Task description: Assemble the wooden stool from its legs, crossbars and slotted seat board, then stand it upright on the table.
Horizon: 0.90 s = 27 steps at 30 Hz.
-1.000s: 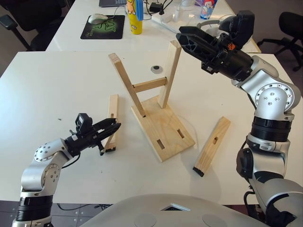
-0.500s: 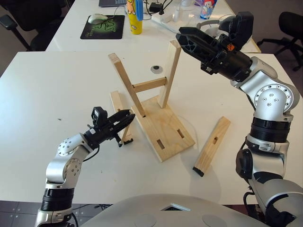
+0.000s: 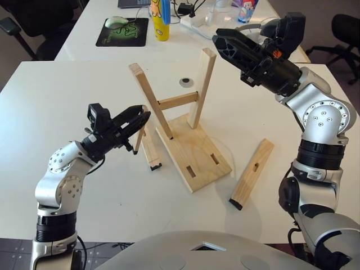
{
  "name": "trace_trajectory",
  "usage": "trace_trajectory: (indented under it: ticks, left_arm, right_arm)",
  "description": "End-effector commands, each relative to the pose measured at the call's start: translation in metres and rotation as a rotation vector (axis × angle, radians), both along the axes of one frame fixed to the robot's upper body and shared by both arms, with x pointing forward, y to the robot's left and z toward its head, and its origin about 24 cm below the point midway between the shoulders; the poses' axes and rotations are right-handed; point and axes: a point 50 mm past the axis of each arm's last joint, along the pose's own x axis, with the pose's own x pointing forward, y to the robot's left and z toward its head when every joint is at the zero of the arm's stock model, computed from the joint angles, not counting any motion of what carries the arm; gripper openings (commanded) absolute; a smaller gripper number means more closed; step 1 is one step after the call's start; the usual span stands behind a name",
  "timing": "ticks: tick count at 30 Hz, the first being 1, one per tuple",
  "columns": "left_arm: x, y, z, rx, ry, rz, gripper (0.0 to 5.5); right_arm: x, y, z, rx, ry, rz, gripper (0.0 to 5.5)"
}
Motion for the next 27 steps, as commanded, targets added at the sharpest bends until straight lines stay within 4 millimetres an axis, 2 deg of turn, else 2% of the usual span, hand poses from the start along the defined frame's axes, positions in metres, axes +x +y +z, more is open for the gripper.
trace_trajectory:
  ticks: [1,4,8,13,16,19,22,25,27]
  left_arm:
    - [0.024,0.027,0.011,0.053,-0.057,0.119,1.35]
    - [0.021,0.036,0.029,-0.037,-0.127,0.182,1.35]
    - [0.014,0.034,0.064,-0.214,-0.233,0.192,1.35]
    - [-0.001,0.018,0.124,-0.424,-0.383,0.079,1.35]
    - [-0.010,0.003,0.149,-0.509,-0.431,-0.021,1.35]
    - [-0.011,-0.009,0.159,-0.540,-0.433,-0.073,1.35]
    - [-0.007,-0.024,0.154,-0.531,-0.407,-0.103,1.35]
    - [-0.003,-0.032,0.145,-0.519,-0.384,-0.098,1.35]
    - [-0.001,-0.036,0.143,-0.520,-0.378,-0.100,1.35]
  right_arm:
    - [-0.005,0.005,0.001,-0.031,-0.020,0.044,2.38]
    - [-0.025,0.007,-0.005,-0.159,0.007,0.257,2.38]
    - [-0.041,0.005,-0.007,-0.288,0.050,0.436,2.38]
    - [-0.032,0.035,0.009,-0.309,-0.002,0.439,2.38]
    - [-0.029,0.053,0.010,-0.326,0.013,0.446,2.38]
    - [-0.035,0.064,0.021,-0.260,0.074,0.556,2.38]
    - [-0.044,0.075,0.036,-0.185,0.132,0.675,2.38]
    - [-0.048,0.086,0.041,-0.171,0.161,0.685,2.38]
    - [-0.043,0.097,0.040,-0.180,0.188,0.612,2.38]
